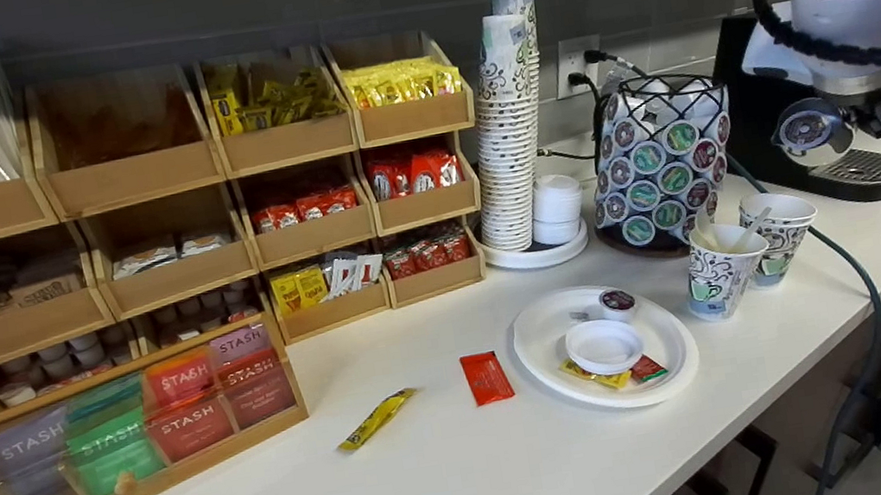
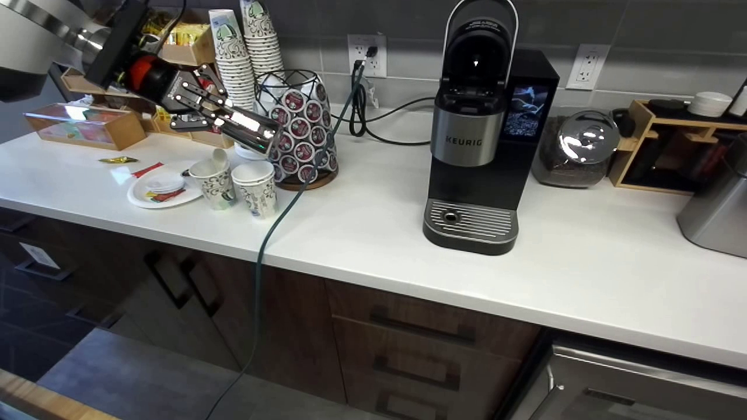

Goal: Take the k-cup out of the metal cup and transfer it to the coffee cup

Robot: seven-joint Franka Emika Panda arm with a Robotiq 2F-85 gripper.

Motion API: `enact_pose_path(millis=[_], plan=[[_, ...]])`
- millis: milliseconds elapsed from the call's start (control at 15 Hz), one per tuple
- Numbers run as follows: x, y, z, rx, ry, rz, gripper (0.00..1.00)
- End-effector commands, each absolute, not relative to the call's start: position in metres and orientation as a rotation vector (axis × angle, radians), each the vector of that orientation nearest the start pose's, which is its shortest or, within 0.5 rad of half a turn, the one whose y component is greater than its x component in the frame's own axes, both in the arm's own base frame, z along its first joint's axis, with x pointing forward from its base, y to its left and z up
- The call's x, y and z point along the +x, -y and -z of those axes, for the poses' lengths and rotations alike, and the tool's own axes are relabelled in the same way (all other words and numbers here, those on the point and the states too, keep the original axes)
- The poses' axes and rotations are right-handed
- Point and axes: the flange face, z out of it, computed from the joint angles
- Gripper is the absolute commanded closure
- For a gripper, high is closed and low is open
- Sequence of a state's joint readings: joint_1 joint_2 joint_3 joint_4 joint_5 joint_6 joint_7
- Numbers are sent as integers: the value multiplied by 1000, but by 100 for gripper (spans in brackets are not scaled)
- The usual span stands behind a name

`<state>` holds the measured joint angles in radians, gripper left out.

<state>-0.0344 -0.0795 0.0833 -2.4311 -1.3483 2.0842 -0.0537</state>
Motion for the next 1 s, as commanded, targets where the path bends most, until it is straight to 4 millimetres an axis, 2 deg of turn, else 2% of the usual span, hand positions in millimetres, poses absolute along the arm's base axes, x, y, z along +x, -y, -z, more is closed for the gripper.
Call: enact_pose_path(millis=[0,200,533,800,867,933], plan=[[481,27,-328,1693,-1008,334,96],[482,27,-316,1615,-1024,382,96],[483,17,-302,1438,-1064,418,96],[485,14,-296,1362,-1065,444,96],[482,16,-296,1407,-1088,446,83],[482,16,-294,1400,-1090,450,83]])
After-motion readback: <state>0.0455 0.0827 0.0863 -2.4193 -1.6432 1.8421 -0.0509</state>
